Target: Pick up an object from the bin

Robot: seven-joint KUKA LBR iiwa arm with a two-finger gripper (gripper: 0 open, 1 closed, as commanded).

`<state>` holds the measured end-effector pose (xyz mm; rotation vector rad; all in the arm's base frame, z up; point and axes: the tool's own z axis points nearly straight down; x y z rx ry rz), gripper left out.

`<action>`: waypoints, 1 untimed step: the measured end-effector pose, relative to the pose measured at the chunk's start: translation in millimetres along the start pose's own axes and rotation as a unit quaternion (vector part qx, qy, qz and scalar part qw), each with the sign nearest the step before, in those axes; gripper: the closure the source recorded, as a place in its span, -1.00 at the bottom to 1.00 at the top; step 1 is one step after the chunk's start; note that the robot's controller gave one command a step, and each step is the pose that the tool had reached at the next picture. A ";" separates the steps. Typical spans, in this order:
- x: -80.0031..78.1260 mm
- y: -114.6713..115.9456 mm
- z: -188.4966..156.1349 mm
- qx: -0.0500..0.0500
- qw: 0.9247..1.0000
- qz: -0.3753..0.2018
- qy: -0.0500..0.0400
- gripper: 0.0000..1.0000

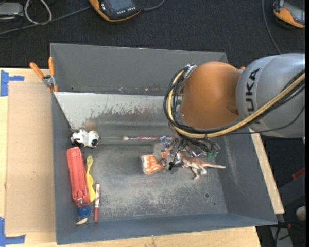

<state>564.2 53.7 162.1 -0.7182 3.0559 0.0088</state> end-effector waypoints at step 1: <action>2.4 -5.2 -25.3 0.001 1.000 0.006 -0.001 1.00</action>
Offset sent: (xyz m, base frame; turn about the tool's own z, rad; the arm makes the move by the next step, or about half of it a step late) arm 0.0233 -0.0029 0.2055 0.0143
